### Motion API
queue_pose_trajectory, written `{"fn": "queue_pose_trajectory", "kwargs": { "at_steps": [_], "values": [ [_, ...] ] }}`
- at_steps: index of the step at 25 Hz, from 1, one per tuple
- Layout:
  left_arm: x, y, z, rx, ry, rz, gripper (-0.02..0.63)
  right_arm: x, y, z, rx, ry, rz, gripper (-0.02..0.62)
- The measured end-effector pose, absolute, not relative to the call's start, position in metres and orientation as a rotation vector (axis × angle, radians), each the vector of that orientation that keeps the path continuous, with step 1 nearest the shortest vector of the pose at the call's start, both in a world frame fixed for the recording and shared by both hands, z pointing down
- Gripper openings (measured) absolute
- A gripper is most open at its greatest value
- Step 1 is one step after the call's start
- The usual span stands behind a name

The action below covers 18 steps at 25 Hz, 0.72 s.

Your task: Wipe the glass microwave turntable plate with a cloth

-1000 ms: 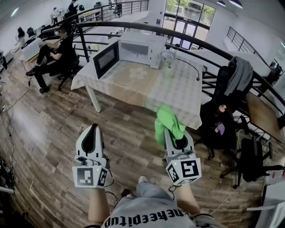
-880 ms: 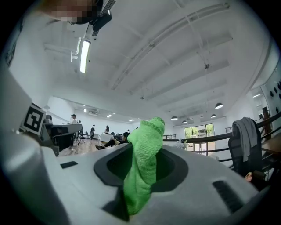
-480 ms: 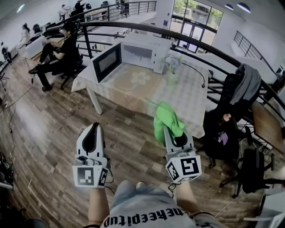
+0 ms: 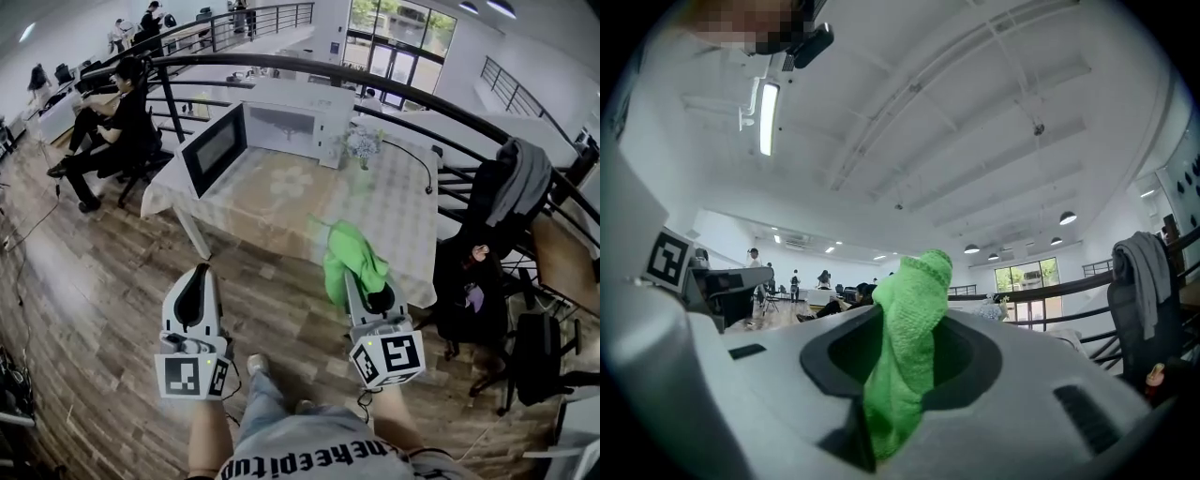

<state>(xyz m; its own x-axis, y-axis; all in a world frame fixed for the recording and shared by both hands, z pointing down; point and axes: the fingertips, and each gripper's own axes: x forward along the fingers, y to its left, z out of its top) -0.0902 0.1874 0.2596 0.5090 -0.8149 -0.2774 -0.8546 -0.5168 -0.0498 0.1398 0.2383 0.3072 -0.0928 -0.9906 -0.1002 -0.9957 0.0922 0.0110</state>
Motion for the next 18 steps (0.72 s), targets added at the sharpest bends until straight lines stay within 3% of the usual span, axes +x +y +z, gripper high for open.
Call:
{"fn": "queue_pose_trajectory", "kwargs": {
  "at_steps": [18],
  "values": [
    [-0.132,-0.006,0.247,-2.611,1.327,0.357,0.02,0.095,0.059,0.296,-2.141,2.178,0.138,0.114]
  ]
}}
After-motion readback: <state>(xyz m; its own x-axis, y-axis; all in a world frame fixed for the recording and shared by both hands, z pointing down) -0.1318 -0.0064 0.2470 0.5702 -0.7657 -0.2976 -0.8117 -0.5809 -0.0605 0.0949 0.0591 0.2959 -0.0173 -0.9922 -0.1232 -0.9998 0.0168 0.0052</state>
